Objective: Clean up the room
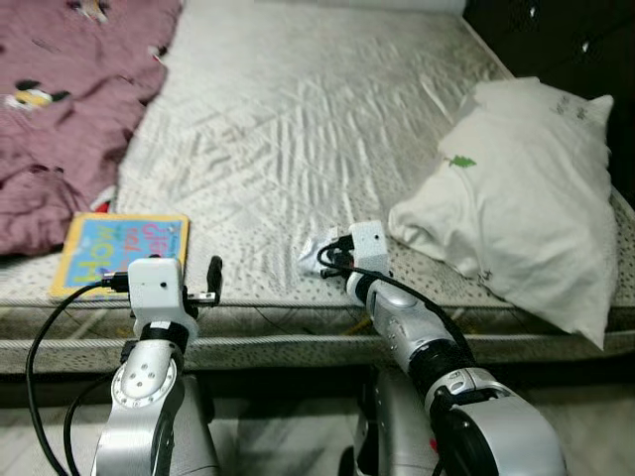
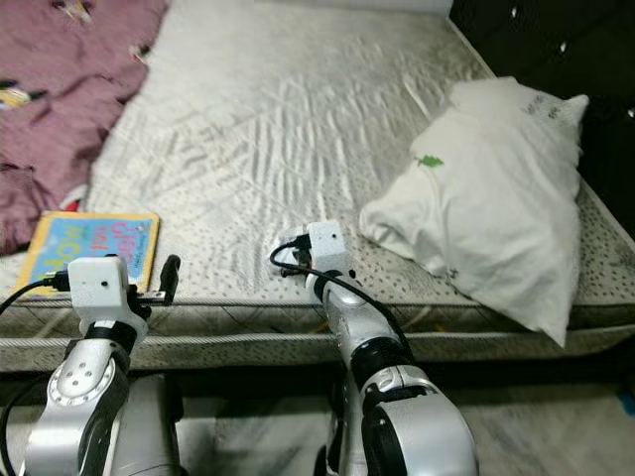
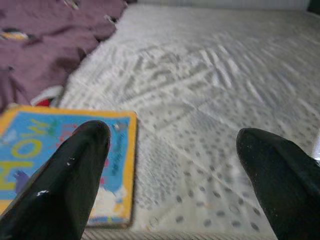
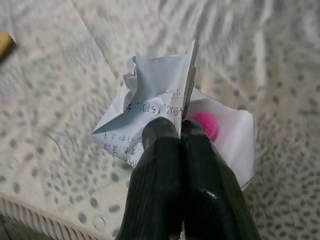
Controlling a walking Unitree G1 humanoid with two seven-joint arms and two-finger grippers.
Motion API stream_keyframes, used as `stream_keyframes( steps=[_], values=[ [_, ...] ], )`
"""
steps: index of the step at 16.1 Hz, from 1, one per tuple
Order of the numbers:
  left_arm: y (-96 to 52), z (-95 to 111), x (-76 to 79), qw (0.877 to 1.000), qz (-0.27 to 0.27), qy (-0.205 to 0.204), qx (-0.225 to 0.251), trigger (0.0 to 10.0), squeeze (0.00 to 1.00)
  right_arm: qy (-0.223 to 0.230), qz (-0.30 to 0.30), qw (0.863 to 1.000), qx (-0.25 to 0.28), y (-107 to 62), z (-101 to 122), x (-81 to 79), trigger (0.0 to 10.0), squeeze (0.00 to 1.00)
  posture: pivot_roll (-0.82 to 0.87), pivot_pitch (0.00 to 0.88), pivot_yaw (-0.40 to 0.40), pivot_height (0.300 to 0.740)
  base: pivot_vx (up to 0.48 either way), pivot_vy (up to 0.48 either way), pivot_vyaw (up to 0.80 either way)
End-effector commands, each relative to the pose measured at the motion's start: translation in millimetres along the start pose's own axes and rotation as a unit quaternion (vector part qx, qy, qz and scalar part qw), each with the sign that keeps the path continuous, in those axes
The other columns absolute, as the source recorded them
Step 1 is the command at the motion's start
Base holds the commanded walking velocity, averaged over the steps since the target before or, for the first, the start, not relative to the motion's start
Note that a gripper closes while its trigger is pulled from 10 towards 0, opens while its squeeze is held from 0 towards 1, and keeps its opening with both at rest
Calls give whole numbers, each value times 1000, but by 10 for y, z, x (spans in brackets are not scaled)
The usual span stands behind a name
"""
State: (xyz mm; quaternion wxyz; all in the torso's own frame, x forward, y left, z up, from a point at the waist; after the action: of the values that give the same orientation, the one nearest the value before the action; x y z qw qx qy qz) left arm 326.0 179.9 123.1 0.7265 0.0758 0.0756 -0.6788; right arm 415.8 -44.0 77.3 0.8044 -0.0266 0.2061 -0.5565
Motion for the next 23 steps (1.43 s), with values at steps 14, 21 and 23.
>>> stream_keyframes(
  steps=[14,21,23],
  values=[
    [382,222,-188,995,62,-30,72,10000,0,41,-27,961,272,-615,1078,494,10000,0,3,0,-73,533,0,0,0],
    [409,418,-324,991,77,-37,103,10000,0,32,-22,959,280,-584,1209,402,10000,0,38,0,-89,610,0,0,0],
    [380,358,-306,992,76,-28,99,10000,0,31,-29,960,278,-603,1170,434,10000,0,35,0,-81,634,0,0,0]
  ],
)
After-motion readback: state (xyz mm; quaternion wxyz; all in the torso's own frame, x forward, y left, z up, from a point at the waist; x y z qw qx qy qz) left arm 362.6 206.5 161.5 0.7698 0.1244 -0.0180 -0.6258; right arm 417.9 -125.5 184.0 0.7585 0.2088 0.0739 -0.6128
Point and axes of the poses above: a point about 5 cm out from each wrist's last joint towards the gripper, its own y axis pointing out of the wrist towards the gripper, its own z axis along the axis of the wrist's last joint, x = y × z, the point moved 6 cm from there along y, pointing out of the wrist towards the gripper, and after that the axes turned 11 degrees about y, right-handed, at the moved point
